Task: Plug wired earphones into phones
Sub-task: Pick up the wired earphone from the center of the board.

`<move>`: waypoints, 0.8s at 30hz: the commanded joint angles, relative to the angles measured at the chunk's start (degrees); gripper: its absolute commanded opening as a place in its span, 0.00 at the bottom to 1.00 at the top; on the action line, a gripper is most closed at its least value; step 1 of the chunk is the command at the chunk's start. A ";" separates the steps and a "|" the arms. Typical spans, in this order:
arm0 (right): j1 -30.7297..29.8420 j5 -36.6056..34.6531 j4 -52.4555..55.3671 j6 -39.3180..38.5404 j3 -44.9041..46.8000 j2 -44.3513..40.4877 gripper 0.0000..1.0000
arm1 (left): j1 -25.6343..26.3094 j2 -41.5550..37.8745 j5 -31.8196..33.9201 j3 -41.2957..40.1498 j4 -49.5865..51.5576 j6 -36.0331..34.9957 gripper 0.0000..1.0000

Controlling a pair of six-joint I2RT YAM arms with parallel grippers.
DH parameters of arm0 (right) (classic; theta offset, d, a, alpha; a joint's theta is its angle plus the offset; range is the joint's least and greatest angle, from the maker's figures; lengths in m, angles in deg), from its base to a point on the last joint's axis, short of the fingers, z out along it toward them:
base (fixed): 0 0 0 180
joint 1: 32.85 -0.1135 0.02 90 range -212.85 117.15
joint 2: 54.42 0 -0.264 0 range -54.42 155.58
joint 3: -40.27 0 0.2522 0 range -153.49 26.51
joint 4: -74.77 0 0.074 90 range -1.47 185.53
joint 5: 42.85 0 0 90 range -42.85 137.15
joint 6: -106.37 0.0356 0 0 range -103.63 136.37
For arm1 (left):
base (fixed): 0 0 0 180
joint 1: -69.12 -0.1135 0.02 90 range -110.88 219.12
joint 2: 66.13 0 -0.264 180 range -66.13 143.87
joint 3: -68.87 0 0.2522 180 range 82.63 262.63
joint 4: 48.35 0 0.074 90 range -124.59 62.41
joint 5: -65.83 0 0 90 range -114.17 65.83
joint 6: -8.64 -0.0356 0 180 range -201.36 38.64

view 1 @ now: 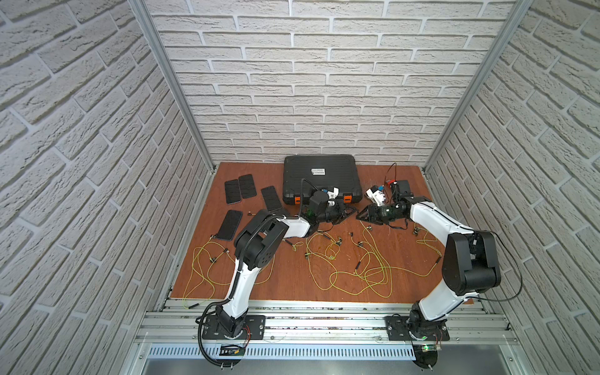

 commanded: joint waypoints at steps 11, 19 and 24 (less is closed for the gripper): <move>6.68 22.28 -29.89 19.14 8.43 -0.14 0.33 | -1.51 3.89 -6.81 1.94 -19.04 8.32 0.00; 8.08 24.68 -34.27 22.05 9.13 1.35 0.24 | -1.25 5.03 -6.67 2.72 -20.32 9.52 0.00; 7.99 25.47 -34.54 23.03 8.85 1.65 0.25 | -0.98 5.35 -6.85 3.81 -20.31 9.67 0.00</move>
